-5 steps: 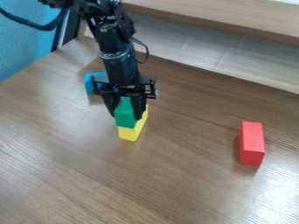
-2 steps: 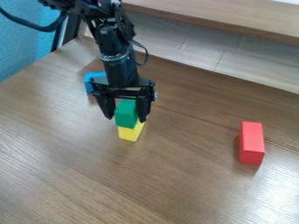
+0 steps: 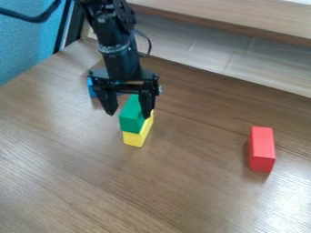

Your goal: Put the green rectangular block on top of the yellow rectangular block.

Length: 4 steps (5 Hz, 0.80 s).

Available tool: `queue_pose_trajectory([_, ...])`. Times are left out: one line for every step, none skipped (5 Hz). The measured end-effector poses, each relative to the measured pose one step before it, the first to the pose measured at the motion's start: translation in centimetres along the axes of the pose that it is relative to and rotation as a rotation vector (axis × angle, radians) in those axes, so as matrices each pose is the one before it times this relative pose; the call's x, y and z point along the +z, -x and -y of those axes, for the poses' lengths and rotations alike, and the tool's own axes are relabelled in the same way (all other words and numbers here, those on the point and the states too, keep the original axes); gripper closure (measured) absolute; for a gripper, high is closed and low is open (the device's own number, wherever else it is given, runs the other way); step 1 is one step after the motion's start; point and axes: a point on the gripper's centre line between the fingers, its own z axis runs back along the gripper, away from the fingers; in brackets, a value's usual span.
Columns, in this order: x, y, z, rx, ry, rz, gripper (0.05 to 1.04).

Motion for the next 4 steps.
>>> queue_pose_trajectory([1.201,0.764,0.008,0.003,0.0005,0.0228,0.083])
queue_pose_trajectory([1.938,-0.002,0.099,-0.0046,0.0009,0.0609,0.083])
queue_pose_trajectory([1.714,-0.129,0.083,-0.0022,0.0005,0.0549,0.083])
queue_pose_trajectory([0.675,0.131,0.043,-0.0017,0.0024,0.0213,0.083])
